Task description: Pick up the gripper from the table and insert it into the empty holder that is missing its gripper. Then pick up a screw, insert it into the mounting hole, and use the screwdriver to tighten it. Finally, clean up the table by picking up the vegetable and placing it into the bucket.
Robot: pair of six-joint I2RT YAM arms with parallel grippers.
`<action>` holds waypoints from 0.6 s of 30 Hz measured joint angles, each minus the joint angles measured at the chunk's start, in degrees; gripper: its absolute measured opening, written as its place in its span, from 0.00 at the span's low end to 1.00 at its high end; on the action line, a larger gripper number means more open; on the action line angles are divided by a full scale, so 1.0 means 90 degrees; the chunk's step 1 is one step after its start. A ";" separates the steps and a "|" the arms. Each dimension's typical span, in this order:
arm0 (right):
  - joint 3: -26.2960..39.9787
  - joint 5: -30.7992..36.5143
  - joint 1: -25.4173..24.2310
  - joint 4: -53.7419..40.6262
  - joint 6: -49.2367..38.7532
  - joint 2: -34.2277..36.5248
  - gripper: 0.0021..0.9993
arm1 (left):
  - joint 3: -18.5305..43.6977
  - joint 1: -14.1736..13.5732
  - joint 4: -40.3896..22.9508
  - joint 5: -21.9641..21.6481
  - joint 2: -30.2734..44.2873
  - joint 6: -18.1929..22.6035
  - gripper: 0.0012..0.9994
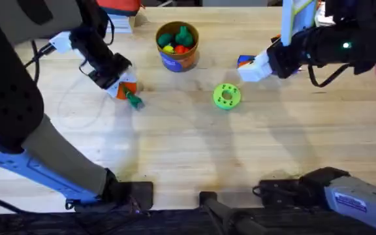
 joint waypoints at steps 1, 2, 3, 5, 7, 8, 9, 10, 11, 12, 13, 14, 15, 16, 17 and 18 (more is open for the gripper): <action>0.0000 0.0001 0.0000 0.0025 0.0000 -0.0001 0.99 | 0.0172 0.0000 -0.0203 0.0119 0.0000 -0.0016 0.01; 0.0000 0.0001 0.0000 0.0053 0.0000 -0.0001 0.99 | 0.0395 0.0000 -0.0411 0.0253 0.0000 -0.0022 0.01; 0.0000 0.0001 0.0000 0.0089 0.0000 0.0000 0.99 | 0.0618 0.0000 -0.0620 0.0373 0.0000 -0.0023 0.01; 0.0000 0.0001 0.0000 0.0136 0.0000 -0.0001 0.99 | 0.1149 0.0000 -0.1087 0.0676 -0.0007 -0.0016 0.01; 0.0000 0.0001 0.0000 0.0177 0.0000 -0.0001 0.99 | 0.1638 -0.0013 -0.1524 0.0972 -0.0027 0.0004 0.01; 0.0000 0.0001 0.0000 0.0191 0.0000 -0.0001 1.00 | 0.1832 -0.0027 -0.1669 0.1093 -0.0049 0.0010 0.01; 0.0000 0.0001 0.0000 0.0201 0.0000 -0.0001 1.00 | 0.1996 -0.0055 -0.1760 0.1214 -0.0078 0.0021 0.01; 0.0000 0.0001 0.0000 0.0210 0.0000 -0.0001 1.00 | 0.2135 -0.0104 -0.1782 0.1330 -0.0108 0.0036 0.01; 0.0000 -0.0001 0.0000 0.0218 0.0000 0.0001 0.99 | 0.2261 -0.0189 -0.1737 0.1443 -0.0145 0.0056 0.01; 0.0000 0.0001 0.0000 0.0226 0.0000 0.0000 0.99 | 0.2340 -0.0299 -0.1609 0.1550 -0.0177 0.0079 0.01; 0.0000 0.0001 0.0000 0.0230 0.0000 -0.0001 0.99 | 0.2395 -0.0450 -0.1408 0.1651 -0.0205 0.0121 0.01; 0.0000 -0.0001 0.0000 0.0228 0.0000 -0.0001 0.99 | 0.2425 -0.0615 -0.1212 0.1715 -0.0216 0.0176 0.01; 0.0000 0.0001 0.0000 0.0232 0.0000 0.0001 1.00 | 0.2431 -0.0815 -0.0948 0.1781 -0.0216 0.0234 0.01; 0.0000 0.0000 0.0000 0.0229 0.0000 0.0000 0.99 | 0.2431 -0.1054 -0.0630 0.1835 -0.0214 0.0320 0.01; 0.0000 0.0001 0.0000 0.0230 0.0000 -0.0001 0.99 | 0.2429 -0.1244 -0.0372 0.1861 -0.0202 0.0405 0.01; 0.0000 0.0001 0.0000 0.0232 0.0000 -0.0001 0.99 | 0.2431 -0.1460 -0.0060 0.1873 -0.0202 0.0521 0.01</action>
